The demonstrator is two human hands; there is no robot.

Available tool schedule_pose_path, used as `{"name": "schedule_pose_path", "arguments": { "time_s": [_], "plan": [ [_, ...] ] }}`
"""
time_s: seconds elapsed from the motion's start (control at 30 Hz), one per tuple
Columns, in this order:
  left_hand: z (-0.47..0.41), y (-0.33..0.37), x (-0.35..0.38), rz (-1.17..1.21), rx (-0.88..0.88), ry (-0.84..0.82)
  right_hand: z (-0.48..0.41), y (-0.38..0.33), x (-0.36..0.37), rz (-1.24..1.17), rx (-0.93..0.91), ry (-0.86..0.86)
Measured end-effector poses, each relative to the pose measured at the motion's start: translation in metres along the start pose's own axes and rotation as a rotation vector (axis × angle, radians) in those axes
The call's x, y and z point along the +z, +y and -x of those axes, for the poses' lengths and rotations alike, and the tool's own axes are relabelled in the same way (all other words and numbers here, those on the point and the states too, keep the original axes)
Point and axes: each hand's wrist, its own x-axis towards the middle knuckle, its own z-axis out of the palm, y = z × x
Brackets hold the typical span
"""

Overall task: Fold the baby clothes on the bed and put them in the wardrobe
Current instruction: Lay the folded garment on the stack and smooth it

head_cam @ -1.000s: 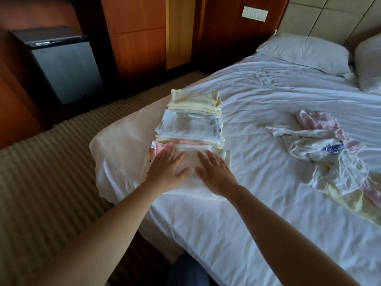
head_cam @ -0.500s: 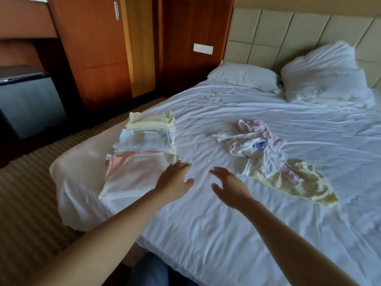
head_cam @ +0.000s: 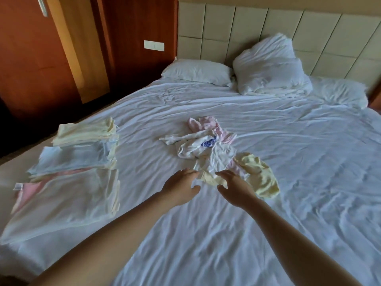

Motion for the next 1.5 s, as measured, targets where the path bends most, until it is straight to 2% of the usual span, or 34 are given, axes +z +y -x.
{"name": "schedule_pose_path", "arguments": {
  "time_s": [0.37,0.6,0.67,0.73,0.8,0.87,0.93,1.0,1.1,1.2,1.33,1.5],
  "plan": [
    [-0.098,-0.041,0.061,0.023,0.034,-0.041,-0.12,0.047,0.038,-0.038,0.06,-0.04],
    [-0.108,-0.062,0.086,0.035,0.038,-0.009,-0.135,0.049,0.064,0.032,0.141,-0.008],
    [-0.107,-0.064,0.087,0.053,0.049,-0.047,-0.132,0.043,0.052,-0.107,0.15,-0.026],
    [-0.103,-0.06,0.083,0.143,0.007,-0.06,-0.126,0.036,0.038,-0.246,0.111,0.052],
    [-0.094,-0.052,0.073,0.221,-0.08,-0.009,-0.112,0.025,0.022,-0.307,0.081,0.147],
    [-0.082,-0.041,0.062,0.256,-0.096,0.104,-0.088,0.007,0.004,-0.378,0.074,0.179],
    [-0.066,-0.03,0.049,0.308,-0.042,0.22,-0.064,-0.003,-0.006,-0.475,0.075,0.159],
    [-0.048,-0.021,0.038,0.276,0.092,0.259,-0.038,-0.011,-0.01,-0.617,0.082,0.056],
    [-0.017,-0.012,0.03,-0.043,0.222,0.1,0.006,-0.021,-0.016,-0.665,0.112,-0.03],
    [0.021,-0.004,0.033,-0.292,0.256,-0.117,0.051,-0.037,-0.022,-0.891,0.132,-0.123],
    [0.082,0.019,0.037,-0.184,0.176,-0.341,0.098,-0.049,-0.013,-0.738,0.254,-0.353],
    [0.13,0.029,0.052,-0.068,0.04,-0.428,0.146,-0.032,0.013,-0.261,0.265,-0.527]
  ]
}}
